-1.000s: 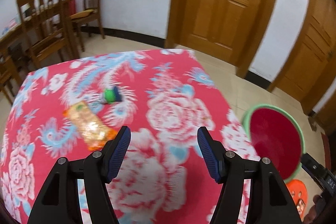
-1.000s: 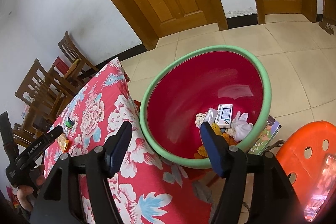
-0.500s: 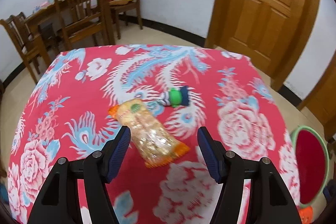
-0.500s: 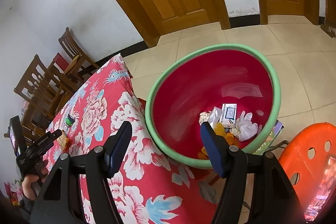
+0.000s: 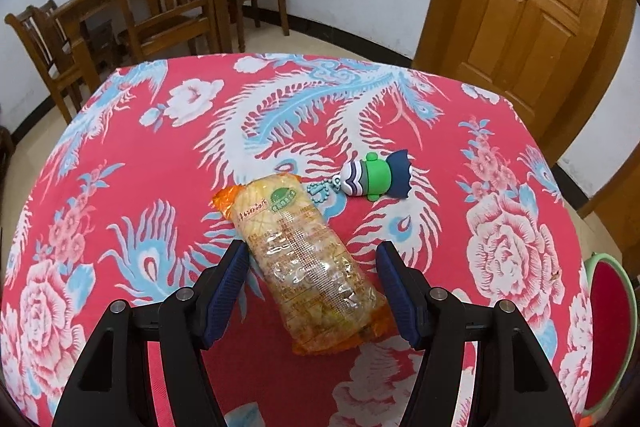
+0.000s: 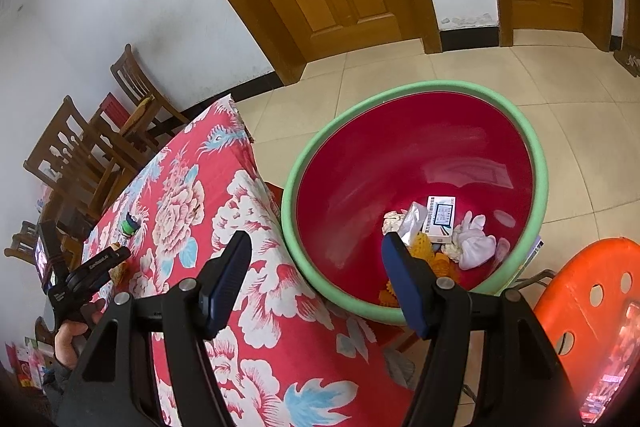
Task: Collect trash
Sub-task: 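Grasp the clear snack bag with the left tool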
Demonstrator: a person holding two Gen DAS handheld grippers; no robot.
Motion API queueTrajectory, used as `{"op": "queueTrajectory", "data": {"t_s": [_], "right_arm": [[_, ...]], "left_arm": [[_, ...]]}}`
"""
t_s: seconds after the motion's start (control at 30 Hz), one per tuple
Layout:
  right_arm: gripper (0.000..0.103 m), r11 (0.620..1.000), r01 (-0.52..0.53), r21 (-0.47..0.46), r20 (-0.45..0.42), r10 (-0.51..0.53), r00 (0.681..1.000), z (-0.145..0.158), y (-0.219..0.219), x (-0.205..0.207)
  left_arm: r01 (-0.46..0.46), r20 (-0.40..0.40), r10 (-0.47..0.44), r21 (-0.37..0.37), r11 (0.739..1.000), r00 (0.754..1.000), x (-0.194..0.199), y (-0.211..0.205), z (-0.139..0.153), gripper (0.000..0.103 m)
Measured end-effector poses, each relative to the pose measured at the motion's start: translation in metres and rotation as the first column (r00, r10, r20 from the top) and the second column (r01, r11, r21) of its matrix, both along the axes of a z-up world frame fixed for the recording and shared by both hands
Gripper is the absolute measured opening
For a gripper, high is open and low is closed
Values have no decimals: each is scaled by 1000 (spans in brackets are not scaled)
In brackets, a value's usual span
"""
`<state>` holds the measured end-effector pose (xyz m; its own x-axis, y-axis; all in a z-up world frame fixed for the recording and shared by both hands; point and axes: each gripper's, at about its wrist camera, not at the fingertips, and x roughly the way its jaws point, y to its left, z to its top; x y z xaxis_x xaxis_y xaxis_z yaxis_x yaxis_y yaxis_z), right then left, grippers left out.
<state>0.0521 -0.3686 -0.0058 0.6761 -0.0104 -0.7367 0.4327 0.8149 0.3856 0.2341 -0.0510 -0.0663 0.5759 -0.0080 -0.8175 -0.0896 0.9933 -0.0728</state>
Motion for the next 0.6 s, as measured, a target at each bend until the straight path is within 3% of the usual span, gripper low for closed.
{"op": "queueTrajectory", "data": {"t_s": [0.1,0.33,0.6], "right_arm": [[69,1000,-6,-2,-1,6,1000,0,2,2],[69,1000,-21,-11,3,21,1000,3,9,6],[69,998,-54,-26,14,55,998,11,24,13]], "left_arm": [[12,5,-12,2,1000,1000,-1,-1,1,67],[27,14,-27,-10,1000,1000,-4,3,3,48],[60,30,-59,-35,998,998,-14,14,11,46]]}}
